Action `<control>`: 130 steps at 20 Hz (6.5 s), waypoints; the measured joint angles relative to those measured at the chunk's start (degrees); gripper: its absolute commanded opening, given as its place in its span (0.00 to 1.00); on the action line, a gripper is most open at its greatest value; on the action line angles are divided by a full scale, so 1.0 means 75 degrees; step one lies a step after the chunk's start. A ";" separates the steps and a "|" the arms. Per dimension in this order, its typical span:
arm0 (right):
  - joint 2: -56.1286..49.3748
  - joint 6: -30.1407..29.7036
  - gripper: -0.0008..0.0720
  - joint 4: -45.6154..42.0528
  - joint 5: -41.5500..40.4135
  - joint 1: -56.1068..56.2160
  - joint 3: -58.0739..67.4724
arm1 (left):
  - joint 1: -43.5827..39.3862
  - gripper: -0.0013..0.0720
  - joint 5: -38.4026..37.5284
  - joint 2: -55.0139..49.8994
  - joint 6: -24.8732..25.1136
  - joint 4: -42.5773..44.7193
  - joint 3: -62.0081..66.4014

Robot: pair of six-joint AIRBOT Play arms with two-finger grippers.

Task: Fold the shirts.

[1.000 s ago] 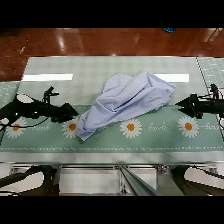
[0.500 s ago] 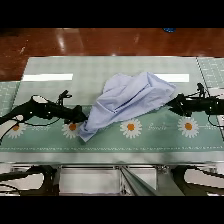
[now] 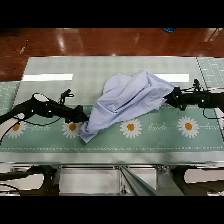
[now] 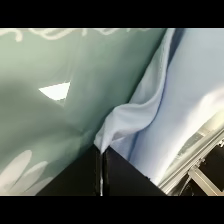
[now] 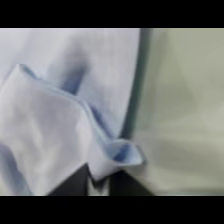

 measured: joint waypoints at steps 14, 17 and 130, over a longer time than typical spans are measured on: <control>0.1218 0.0583 0.04 -0.0335 0.2145 0.0353 0.6583 | 0.0702 0.05 -0.0064 0.0784 -0.0358 -0.1521 0.5759; 0.2177 0.0694 0.04 -0.0597 0.2538 0.0353 0.7621 | 0.1005 0.05 0.0058 0.1326 -0.0449 -0.1714 0.7813; 0.7396 0.2130 0.04 -0.6053 0.3748 0.0029 0.7799 | 0.1696 0.05 -0.1999 0.5432 -0.2375 0.4019 0.9448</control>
